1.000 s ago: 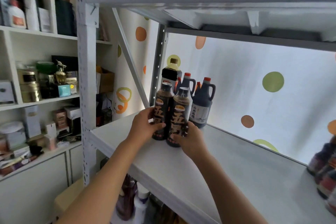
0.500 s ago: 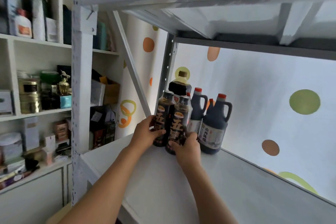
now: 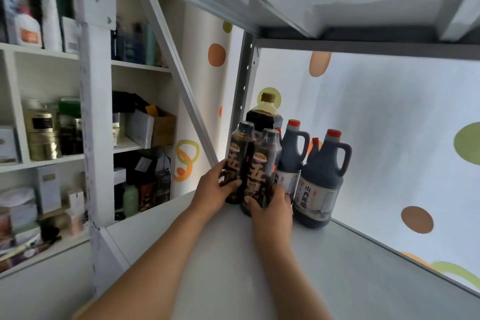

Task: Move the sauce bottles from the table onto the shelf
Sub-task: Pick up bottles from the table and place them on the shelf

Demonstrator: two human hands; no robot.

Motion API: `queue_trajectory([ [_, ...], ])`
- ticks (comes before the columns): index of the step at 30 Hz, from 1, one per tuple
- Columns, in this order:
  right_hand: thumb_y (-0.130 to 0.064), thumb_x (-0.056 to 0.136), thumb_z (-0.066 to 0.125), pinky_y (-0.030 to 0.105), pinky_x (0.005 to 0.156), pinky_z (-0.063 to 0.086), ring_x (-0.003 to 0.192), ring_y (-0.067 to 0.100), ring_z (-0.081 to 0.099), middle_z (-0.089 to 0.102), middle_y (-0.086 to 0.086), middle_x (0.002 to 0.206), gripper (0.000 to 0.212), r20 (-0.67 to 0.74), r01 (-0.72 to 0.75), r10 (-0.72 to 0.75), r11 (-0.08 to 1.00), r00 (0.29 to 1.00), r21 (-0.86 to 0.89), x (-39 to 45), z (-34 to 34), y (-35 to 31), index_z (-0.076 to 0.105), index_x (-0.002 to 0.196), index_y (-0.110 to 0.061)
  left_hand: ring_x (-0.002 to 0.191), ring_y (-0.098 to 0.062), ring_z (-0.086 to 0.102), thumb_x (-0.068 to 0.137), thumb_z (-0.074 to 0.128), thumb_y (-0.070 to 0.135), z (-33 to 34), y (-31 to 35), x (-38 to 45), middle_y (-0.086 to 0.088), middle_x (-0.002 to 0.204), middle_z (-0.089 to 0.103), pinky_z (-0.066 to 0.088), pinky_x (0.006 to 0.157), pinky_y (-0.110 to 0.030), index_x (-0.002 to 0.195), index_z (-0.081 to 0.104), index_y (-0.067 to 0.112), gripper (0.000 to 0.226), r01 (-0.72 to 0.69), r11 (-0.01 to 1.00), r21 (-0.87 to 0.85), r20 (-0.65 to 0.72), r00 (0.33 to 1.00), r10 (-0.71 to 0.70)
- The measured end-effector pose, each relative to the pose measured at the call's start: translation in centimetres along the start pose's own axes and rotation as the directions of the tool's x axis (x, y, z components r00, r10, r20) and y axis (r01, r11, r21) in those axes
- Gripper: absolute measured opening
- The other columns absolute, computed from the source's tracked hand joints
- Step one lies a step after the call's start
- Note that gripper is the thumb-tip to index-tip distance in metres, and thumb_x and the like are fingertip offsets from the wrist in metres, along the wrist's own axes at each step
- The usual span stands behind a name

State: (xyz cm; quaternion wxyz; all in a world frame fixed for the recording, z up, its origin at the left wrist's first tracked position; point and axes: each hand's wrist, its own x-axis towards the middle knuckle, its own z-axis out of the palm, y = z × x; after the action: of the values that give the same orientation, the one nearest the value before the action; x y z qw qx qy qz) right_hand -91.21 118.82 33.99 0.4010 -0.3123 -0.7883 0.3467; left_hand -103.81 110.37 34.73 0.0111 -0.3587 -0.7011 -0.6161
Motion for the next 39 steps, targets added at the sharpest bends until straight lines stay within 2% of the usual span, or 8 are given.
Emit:
queue_trajectory([
  [7,-0.033,0.078,0.079,0.034,0.085,0.051,0.108,0.022,0.061,0.062,0.001,0.12,0.056,-0.017,0.011,-0.011,1.0,1.0,-0.011,0.1,-0.1,0.3,0.05,0.124,-0.02,0.114,-0.018,0.06,0.085,0.073,0.025,0.1,0.3,-0.4,0.001,0.12,0.066,0.049,0.099,-0.041,0.133,0.052,0.024,0.052,-0.034,0.999,0.019,-0.023,0.999,0.035],
  [15,-0.049,0.064,0.086,0.038,0.1,0.05,0.119,0.018,0.058,0.059,0.002,0.129,0.097,-0.044,-0.068,0.075,0.987,0.996,0.149,0.1,-0.2,0.6,0.035,0.139,-0.015,0.127,-0.018,0.049,0.087,0.068,0.029,0.8,-0.3,-0.7,0.002,0.139,0.052,0.037,0.101,-0.03,0.145,0.027,0.032,0.07,-0.114,0.98,0.16,-0.034,0.992,0.121],
  [22,-0.023,0.077,0.077,0.028,0.074,0.046,0.093,0.021,0.064,0.064,-0.001,0.097,0.048,-0.157,-0.055,0.06,0.998,0.986,0.036,-2.0,-1.7,-0.5,0.048,0.114,-0.013,0.133,-0.036,0.035,0.095,0.051,0.014,0.7,1.9,-5.3,-0.022,0.149,0.028,0.039,0.106,-0.043,0.146,0.018,-0.001,0.063,0.081,0.74,0.668,-0.091,0.995,-0.026],
  [25,-0.017,0.086,0.057,0.032,0.071,0.044,0.096,0.035,0.062,0.066,0.011,0.099,0.014,0.059,-0.017,0.043,0.925,0.997,-0.38,-4.4,-3.1,-0.6,0.053,0.099,-0.014,0.128,-0.033,0.042,0.1,0.036,0.024,-0.5,2.7,-8.0,-0.018,0.14,0.045,0.032,0.108,-0.041,0.138,0.038,0.003,0.043,0.034,0.583,0.812,0.093,0.978,-0.187],
  [27,-0.022,0.093,0.047,0.035,0.078,0.046,0.102,0.035,0.061,0.067,0.015,0.11,0.021,0.241,0.121,0.036,0.788,0.97,-0.604,-6.2,-3.4,-1.1,0.061,0.105,-0.012,0.134,-0.033,0.035,0.102,0.026,0.031,-2.1,2.8,-9.6,-0.016,0.145,0.04,0.025,0.113,-0.041,0.141,0.039,0.006,0.048,-0.125,0.523,0.843,0.27,0.94,-0.21],
  [32,-0.03,0.101,0.029,0.037,0.109,0.03,0.129,0.027,0.045,0.052,0.011,0.136,0.041,0.429,0.266,0.033,0.742,0.902,-0.616,-11.4,-5.9,-2.5,0.053,0.128,-0.009,0.139,-0.03,0.028,0.103,0.018,0.033,-5.2,5.1,-14.1,-0.012,0.152,0.03,0.023,0.115,-0.044,0.147,0.03,0.01,0.051,-0.263,0.485,0.834,0.435,0.854,-0.286],
  [36,-0.033,0.104,0.023,0.039,0.117,0.018,0.143,0.021,0.029,0.036,0.007,0.153,0.049,0.521,0.342,0.026,0.726,0.853,-0.596,-16.6,-9.3,-2.8,0.038,0.145,-0.011,0.128,-0.027,0.038,0.102,0.023,0.027,-5.3,7.5,-19.9,-0.009,0.139,0.045,0.029,0.109,-0.042,0.135,0.046,0.01,0.044,-0.206,0.499,0.842,0.346,0.915,-0.207],
  [39,-0.029,0.103,0.03,0.037,0.111,0.028,0.132,0.022,0.043,0.051,0.007,0.137,0.038,0.522,0.379,-0.055,0.753,0.851,-0.538,-20.1,-12.6,-3.3,0.05,0.13,-0.012,0.124,-0.027,0.038,0.101,0.023,0.025,-4.7,8.9,-25.2,-0.009,0.133,0.048,0.03,0.108,-0.04,0.126,0.048,0.013,0.037,-0.147,0.535,0.832,0.244,0.963,-0.115],
])
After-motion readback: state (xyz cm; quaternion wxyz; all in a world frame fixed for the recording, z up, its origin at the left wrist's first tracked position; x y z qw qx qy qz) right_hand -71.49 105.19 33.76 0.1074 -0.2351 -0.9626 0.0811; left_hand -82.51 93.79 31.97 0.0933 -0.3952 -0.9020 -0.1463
